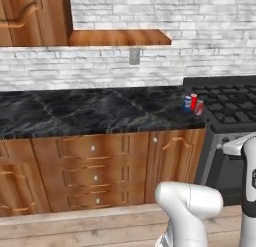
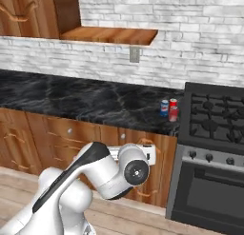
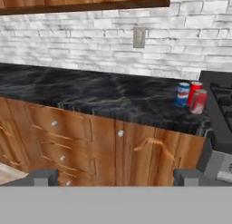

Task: Four empty soda cans are scattered around the kitchen. Gather all the cans and cluster them next to the stove for recycling.

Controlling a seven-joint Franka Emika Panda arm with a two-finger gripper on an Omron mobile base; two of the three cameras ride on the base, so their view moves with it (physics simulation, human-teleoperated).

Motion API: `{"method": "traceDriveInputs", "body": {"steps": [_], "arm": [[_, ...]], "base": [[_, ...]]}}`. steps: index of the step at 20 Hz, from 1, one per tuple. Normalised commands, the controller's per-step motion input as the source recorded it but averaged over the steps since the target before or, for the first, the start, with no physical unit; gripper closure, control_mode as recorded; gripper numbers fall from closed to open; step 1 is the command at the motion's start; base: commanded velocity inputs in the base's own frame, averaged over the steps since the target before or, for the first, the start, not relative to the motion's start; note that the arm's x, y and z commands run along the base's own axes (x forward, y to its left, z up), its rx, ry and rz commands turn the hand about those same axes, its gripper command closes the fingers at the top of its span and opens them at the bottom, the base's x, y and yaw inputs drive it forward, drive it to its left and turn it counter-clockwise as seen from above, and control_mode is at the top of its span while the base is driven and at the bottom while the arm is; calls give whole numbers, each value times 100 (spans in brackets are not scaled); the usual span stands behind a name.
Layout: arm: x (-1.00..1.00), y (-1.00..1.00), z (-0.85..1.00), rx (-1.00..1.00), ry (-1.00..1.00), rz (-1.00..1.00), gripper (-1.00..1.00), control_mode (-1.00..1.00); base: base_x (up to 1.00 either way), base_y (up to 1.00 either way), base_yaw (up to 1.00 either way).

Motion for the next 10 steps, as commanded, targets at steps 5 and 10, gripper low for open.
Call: {"method": "traceDriveInputs", "body": {"steps": [5, 10], "arm": [[0, 0, 0, 0, 0, 0, -100, 100], [0, 0, 0, 0, 0, 0, -100, 100]], "base": [[-5, 0, 50], [-4, 0, 50]]}}
